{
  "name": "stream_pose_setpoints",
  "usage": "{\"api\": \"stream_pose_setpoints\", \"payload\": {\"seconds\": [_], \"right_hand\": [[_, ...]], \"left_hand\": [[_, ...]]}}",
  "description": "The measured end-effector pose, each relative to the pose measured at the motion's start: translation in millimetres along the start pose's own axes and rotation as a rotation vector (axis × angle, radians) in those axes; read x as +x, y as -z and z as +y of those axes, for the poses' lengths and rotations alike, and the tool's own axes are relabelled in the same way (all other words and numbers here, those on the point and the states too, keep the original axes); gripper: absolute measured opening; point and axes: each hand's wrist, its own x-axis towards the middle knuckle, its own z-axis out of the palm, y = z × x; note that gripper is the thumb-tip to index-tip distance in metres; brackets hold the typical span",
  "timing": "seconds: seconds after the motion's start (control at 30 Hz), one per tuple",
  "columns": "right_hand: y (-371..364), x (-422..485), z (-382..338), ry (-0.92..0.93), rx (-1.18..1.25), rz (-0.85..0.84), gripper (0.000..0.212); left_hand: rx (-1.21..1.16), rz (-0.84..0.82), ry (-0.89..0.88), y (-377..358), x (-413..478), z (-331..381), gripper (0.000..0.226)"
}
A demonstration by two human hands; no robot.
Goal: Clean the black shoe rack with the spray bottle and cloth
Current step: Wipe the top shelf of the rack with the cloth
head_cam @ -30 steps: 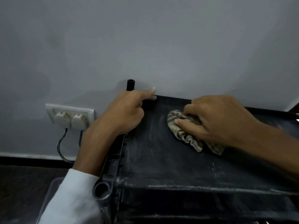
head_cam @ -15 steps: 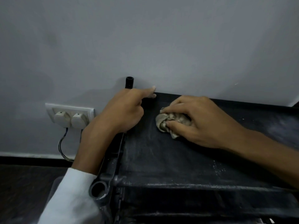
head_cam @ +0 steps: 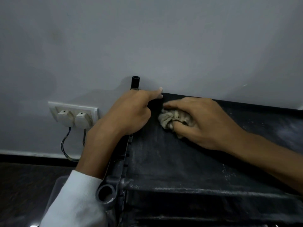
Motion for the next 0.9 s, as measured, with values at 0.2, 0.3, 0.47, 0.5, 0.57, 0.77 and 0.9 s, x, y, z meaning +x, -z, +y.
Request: {"api": "stream_pose_setpoints", "payload": {"seconds": [0.2, 0.3, 0.47, 0.5, 0.57, 0.77, 0.9], "right_hand": [[-4.0, -10.0, -26.9, 0.035, 0.237, -0.100, 0.041], [2.9, -31.0, -29.0, 0.082, 0.276, -0.165, 0.046], [13.3, -26.6, -12.9, 0.032, 0.120, -0.151, 0.046], [11.7, -18.8, -11.3, 0.011, 0.058, -0.129, 0.048], [6.9, -3.3, -11.2, -0.030, 0.018, -0.079, 0.046], [-7.9, -0.9, -40.8, 0.066, 0.247, -0.103, 0.015], [1.7, -27.4, -42.5, 0.119, 0.419, -0.195, 0.033]], "left_hand": [[-0.039, 0.008, 0.013, 1.8, 1.4, -1.8, 0.077], [-0.055, -0.013, 0.026, 1.2, 0.3, -3.4, 0.080], [-0.034, -0.030, 0.011, -1.7, 0.1, -4.0, 0.080], [-0.036, -0.027, 0.011, -2.0, -0.1, -3.8, 0.079], [-0.041, -0.011, 0.011, -1.8, -0.7, -3.7, 0.075], [-0.081, -0.019, 0.008, 2.1, 0.9, -3.7, 0.077], [-0.111, -0.025, 0.011, 1.4, 0.1, -5.0, 0.079]]}}
